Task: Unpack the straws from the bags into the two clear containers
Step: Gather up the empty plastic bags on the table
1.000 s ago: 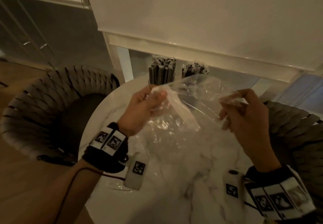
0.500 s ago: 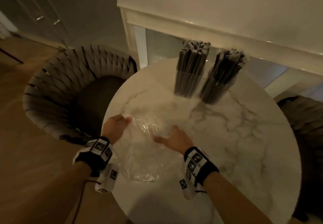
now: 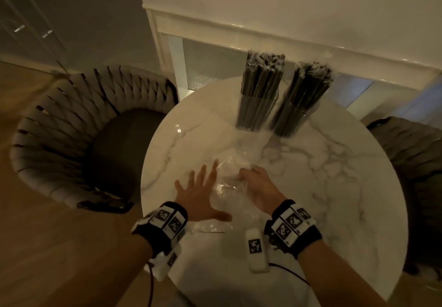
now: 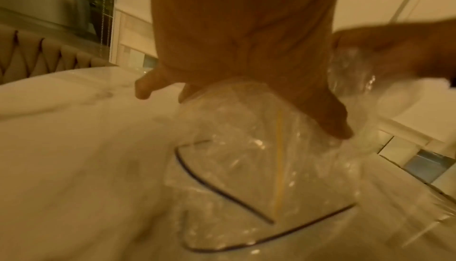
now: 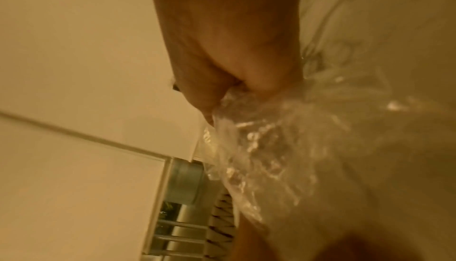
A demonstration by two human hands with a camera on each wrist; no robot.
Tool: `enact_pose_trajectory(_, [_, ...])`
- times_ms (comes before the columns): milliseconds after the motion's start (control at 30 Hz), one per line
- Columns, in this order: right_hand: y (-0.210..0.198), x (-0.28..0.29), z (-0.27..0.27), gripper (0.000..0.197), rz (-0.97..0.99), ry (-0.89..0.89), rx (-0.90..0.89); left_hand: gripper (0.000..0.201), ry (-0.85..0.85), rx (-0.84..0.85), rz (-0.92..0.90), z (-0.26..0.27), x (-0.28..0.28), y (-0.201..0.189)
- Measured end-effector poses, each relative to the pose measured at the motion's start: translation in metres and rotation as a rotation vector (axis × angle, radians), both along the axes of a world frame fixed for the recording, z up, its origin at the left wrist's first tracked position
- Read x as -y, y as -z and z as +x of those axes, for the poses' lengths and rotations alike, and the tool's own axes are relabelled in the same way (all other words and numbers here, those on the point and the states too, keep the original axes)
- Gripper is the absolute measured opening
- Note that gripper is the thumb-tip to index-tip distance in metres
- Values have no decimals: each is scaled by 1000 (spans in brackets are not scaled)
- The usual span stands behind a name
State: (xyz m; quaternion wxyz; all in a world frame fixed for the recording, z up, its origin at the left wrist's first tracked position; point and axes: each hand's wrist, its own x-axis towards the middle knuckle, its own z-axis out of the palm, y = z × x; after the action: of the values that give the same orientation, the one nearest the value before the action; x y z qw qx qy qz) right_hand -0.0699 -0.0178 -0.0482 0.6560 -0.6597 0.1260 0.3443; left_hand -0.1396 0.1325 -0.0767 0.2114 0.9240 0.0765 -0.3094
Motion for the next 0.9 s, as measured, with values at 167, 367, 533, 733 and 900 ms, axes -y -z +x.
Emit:
enact_pose_trajectory(167, [-28, 5, -8, 17, 122, 191, -65, 77, -194, 221, -289, 12, 14, -9])
enact_pose_trajectory(367, [-85, 33, -5, 69, -669, -60, 1040, 38, 147, 488, 124, 26, -7, -44])
enact_pose_trajectory(533, [-89, 27, -24, 62, -858, -525, 1002, 41, 66, 678, -139, 31, 3, -76])
enact_pose_trajectory(733, [-88, 49, -30, 57, 81, -36, 653, 22, -330, 708, -1093, 37, 41, -122])
enact_pose_trajectory(900, [-101, 76, -40, 75, 578, 51, 190, 30, -517, 679, -1355, 42, 109, -142])
